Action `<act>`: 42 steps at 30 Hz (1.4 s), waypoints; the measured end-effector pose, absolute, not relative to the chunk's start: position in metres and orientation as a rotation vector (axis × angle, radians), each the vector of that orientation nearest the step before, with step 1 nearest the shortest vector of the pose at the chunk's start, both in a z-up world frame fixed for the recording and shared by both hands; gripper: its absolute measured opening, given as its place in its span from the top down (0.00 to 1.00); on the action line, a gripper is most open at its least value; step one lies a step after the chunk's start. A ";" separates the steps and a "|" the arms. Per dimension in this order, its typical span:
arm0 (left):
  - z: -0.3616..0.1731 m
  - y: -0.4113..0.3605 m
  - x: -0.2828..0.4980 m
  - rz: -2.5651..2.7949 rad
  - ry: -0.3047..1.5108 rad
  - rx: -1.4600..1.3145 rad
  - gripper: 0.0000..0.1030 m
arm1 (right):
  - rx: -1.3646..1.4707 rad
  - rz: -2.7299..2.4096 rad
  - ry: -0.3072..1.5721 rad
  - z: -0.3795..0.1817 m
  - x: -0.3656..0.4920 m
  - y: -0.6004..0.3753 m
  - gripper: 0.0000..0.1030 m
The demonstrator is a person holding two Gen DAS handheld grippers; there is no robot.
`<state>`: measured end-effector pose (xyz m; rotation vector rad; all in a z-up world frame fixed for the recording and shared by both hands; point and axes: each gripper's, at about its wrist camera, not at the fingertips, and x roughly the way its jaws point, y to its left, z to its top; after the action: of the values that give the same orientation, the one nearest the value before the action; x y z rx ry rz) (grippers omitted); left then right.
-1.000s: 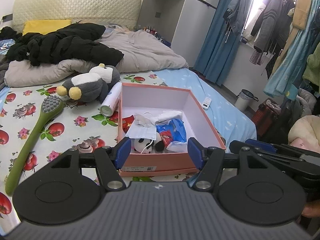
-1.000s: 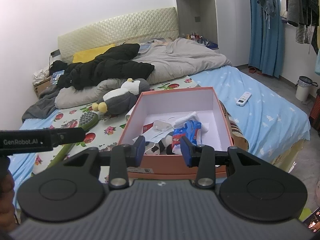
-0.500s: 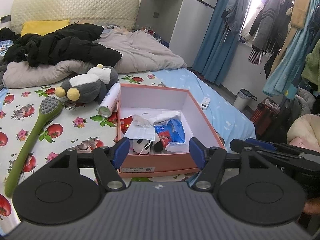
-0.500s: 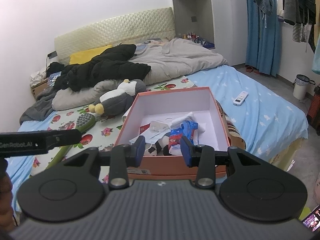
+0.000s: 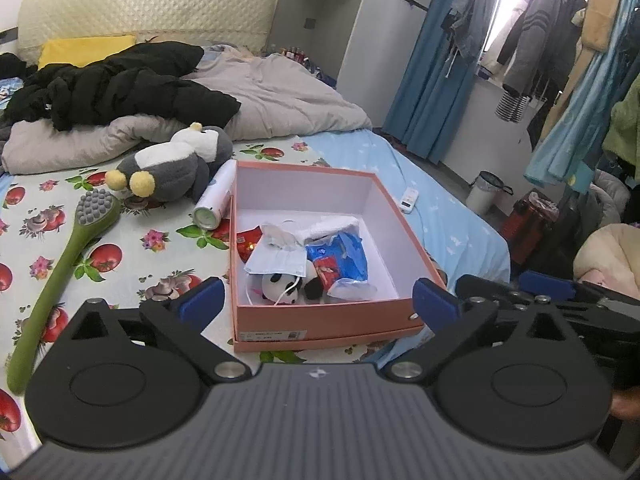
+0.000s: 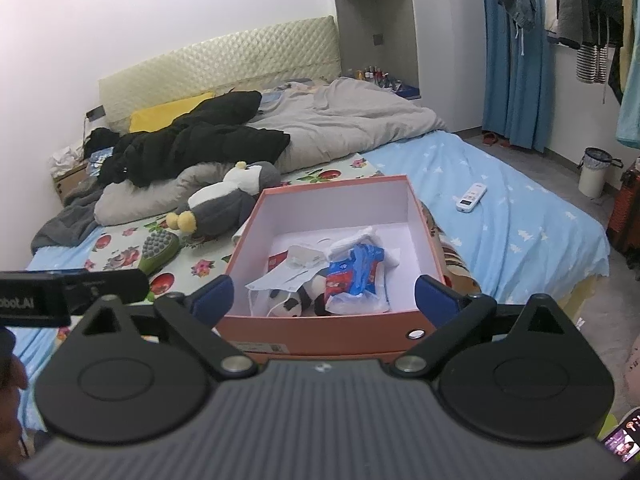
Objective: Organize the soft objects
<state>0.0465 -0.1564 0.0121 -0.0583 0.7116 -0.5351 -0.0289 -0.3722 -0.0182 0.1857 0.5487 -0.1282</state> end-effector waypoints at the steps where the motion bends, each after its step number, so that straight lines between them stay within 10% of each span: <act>1: 0.012 -0.156 0.046 -0.530 0.709 -0.055 0.01 | 0.188 -0.126 0.548 -0.018 -0.029 -0.372 0.03; 42: 0.010 -0.149 0.049 -0.446 0.723 -0.057 0.01 | 0.185 -0.126 0.550 -0.021 -0.030 -0.368 0.00</act>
<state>0.0486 -0.1494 0.0101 -0.0568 0.7229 -0.4463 -0.0304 -0.3682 -0.0212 0.1853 0.5497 -0.1265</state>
